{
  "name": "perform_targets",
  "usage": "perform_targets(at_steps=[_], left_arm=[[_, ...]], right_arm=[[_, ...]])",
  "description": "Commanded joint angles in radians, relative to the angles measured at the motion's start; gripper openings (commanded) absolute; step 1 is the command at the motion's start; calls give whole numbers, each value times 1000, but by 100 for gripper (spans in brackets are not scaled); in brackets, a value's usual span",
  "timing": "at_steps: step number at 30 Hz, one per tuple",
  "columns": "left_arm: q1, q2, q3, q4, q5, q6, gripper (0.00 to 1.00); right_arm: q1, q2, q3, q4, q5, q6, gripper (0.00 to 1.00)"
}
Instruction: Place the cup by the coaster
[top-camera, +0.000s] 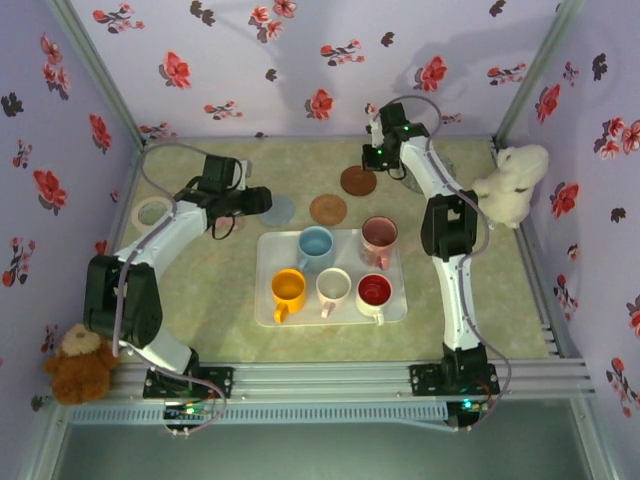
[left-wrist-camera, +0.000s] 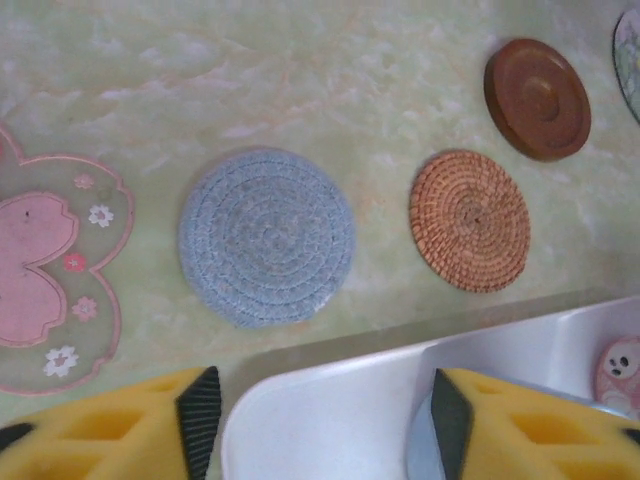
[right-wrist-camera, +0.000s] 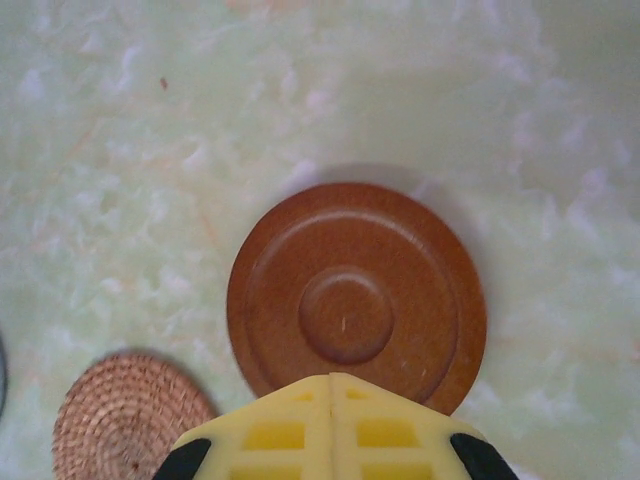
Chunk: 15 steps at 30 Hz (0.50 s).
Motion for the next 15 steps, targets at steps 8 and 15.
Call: perform_targets(at_steps=[8, 15], left_arm=[[-9, -37, -40, 93, 40, 53, 89], [-9, -36, -39, 93, 35, 53, 99]], right_arm=[[8, 120, 92, 20, -2, 35, 0], [11, 165, 113, 15, -3, 54, 0]])
